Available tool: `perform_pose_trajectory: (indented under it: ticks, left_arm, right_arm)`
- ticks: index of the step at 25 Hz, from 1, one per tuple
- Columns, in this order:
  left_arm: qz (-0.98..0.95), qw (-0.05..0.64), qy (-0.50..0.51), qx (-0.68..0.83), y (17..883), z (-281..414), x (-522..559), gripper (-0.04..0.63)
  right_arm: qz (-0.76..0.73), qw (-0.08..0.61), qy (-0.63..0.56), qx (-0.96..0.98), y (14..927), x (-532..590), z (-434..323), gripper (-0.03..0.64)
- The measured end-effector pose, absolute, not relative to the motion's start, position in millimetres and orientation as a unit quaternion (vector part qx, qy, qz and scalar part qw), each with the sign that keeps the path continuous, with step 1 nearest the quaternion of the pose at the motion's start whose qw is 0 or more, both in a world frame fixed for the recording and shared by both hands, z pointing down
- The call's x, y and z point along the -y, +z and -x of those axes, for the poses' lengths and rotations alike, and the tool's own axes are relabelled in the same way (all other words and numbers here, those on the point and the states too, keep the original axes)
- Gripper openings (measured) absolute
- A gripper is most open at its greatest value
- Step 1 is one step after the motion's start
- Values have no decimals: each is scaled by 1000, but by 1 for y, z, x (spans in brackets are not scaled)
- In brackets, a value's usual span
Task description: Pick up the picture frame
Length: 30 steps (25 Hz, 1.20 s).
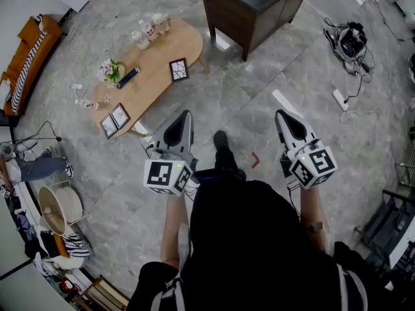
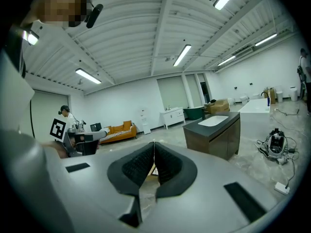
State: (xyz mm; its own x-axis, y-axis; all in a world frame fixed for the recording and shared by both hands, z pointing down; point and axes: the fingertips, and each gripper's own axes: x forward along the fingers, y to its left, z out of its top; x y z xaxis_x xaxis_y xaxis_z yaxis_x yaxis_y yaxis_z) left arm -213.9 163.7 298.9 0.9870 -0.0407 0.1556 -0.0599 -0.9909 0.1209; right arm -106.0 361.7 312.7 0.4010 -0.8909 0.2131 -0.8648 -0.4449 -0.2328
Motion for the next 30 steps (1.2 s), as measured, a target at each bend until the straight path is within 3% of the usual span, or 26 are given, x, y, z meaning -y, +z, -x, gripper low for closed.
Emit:
perform_pose_trajectory:
  ticks: [10,30]
  left_arm:
    - [-996,53,64,21,287,119,-70,12]
    - [-952,82,80,283,302,96,74,12]
  right_arm:
    - [836,42,-135,-531,290,-266,19,14]
    - [649,-5,-183,-738,324,-24,-84,14]
